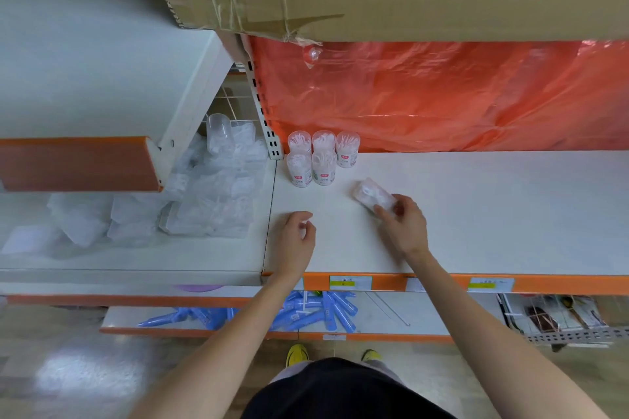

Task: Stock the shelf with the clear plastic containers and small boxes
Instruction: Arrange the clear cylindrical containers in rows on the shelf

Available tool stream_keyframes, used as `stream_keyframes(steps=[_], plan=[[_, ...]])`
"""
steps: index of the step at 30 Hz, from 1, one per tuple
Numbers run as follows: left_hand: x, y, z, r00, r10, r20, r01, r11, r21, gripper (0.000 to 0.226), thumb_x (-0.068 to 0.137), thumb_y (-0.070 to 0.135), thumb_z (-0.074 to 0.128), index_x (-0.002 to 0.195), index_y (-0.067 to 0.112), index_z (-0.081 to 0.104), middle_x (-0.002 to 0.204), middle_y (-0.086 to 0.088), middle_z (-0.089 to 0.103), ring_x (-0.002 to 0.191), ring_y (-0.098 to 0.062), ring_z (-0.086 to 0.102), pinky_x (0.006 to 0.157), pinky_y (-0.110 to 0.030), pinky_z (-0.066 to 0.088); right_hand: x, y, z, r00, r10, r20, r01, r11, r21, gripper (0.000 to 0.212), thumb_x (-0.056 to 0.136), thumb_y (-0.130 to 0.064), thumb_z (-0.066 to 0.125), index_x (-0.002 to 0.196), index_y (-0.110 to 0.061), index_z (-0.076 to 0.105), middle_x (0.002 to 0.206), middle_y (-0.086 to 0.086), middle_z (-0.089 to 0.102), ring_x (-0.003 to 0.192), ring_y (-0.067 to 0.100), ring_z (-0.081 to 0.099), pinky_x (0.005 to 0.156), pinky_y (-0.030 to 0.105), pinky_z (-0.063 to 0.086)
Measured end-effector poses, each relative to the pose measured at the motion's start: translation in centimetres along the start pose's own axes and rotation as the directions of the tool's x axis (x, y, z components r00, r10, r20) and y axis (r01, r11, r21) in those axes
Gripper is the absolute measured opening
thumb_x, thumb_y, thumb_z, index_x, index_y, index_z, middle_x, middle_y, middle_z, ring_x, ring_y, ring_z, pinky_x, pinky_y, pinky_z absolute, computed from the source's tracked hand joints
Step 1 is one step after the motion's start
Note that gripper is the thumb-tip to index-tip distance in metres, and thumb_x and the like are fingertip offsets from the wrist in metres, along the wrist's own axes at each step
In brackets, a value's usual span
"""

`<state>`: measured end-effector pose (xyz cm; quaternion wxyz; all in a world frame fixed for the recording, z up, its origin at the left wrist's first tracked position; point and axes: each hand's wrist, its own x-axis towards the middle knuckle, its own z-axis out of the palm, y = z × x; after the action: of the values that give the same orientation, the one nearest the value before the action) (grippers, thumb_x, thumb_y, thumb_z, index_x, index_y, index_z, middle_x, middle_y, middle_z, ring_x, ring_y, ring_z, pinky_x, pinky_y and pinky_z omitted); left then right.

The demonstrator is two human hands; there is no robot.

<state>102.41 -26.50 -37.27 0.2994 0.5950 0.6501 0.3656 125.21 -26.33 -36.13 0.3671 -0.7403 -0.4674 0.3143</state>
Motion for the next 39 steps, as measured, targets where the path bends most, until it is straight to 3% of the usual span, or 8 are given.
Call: stream_keyframes(steps=[3,6,13,17,21,27,33,39], plan=[[0.0,1.9,0.7,0.975,-0.149,0.164,0.186,0.953,-0.241,0.015,0.096,0.009,0.053,0.1,0.019,0.064,0.095,-0.001,0.066,0.075,-0.009,0.062,0.068,-0.02,0.048,-1.2,-1.2,1.7,0.999,0.043,-0.032,-0.04,0.996,0.081,0.045,0.082,-0.039,0.076,0.116,-0.014,0.061,0.103,-0.003,0.066,0.093,0.016,0.06,0.078,0.024,0.041],[0.3,3.9,1.2,0.893,-0.302,0.335,0.427,0.806,-0.411,0.016,0.1,0.014,0.05,0.109,0.009,0.062,0.101,-0.01,0.065,0.074,-0.014,0.064,0.058,-0.019,0.051,-2.5,-2.3,3.1,0.994,0.076,-0.072,-0.063,0.983,0.171,0.044,0.08,-0.037,0.078,0.115,-0.016,0.06,0.1,-0.006,0.065,0.091,0.012,0.06,0.077,0.02,0.041],[0.8,4.8,2.0,0.795,-0.339,0.503,0.597,0.583,-0.551,0.031,0.1,0.031,0.053,0.123,0.01,0.056,0.106,-0.009,0.067,0.093,-0.021,0.066,0.079,-0.031,0.056,-4.2,-2.8,4.8,0.997,0.057,-0.054,-0.038,0.951,0.306,0.044,0.078,-0.036,0.081,0.112,-0.021,0.057,0.102,-0.011,0.064,0.094,0.004,0.061,0.077,0.012,0.044],[0.8,5.0,2.3,0.822,-0.34,0.457,0.563,0.613,-0.555,0.035,0.097,0.025,0.058,0.129,0.012,0.053,0.107,-0.005,0.063,0.09,-0.015,0.063,0.077,-0.029,0.055,-4.5,-2.2,5.0,1.0,-0.019,-0.013,0.022,0.95,0.312,0.04,0.08,-0.034,0.08,0.111,-0.022,0.057,0.104,-0.012,0.064,0.094,0.002,0.06,0.081,0.015,0.046],[1.0,4.8,2.1,0.845,-0.315,0.432,0.525,0.647,-0.554,0.04,0.096,0.023,0.061,0.133,0.011,0.052,0.123,-0.008,0.061,0.095,-0.015,0.063,0.078,-0.029,0.055,-4.5,-1.9,4.6,0.999,0.004,-0.033,0.011,0.9,0.436,0.011,0.096,-0.017,0.061,0.105,-0.014,0.064,0.097,-0.008,0.069,0.091,0.009,0.063,0.083,0.02,0.047],[0.8,4.7,1.9,0.854,-0.342,0.393,0.517,0.653,-0.554,0.037,0.096,0.023,0.06,0.129,0.008,0.053,0.112,-0.007,0.061,0.091,-0.018,0.062,0.076,-0.028,0.053,-4.4,-1.9,4.5,1.0,-0.027,0.008,0.02,0.888,0.46,0.02,0.096,-0.012,0.06,0.115,-0.017,0.064,0.095,-0.006,0.07,0.084,-0.002,0.062,0.081,0.014,0.047],[0.9,4.9,1.5,0.828,-0.368,0.423,0.556,0.636,-0.535,0.035,0.099,0.02,0.055,0.129,0.004,0.05,0.122,-0.015,0.059,0.107,-0.027,0.062,0.081,-0.032,0.054,-4.3,-1.8,4.7,0.998,-0.065,0.025,0.048,0.9,0.433,0.025,0.09,-0.028,0.071,0.115,-0.024,0.069,0.096,-0.002,0.07,0.087,0.006,0.063,0.081,0.016,0.048],[0.9,4.9,1.5,0.83,-0.324,0.455,0.537,0.683,-0.495,0.043,0.095,0.032,0.06,0.128,0.006,0.052,0.123,-0.007,0.063,0.112,-0.02,0.063,0.09,-0.036,0.051,-4.6,-2.1,4.5,0.995,-0.099,0.01,0.082,0.872,0.483,0.019,0.094,-0.023,0.066,0.113,-0.022,0.071,0.096,-0.008,0.073,0.09,0.007,0.065,0.081,0.017,0.048]])
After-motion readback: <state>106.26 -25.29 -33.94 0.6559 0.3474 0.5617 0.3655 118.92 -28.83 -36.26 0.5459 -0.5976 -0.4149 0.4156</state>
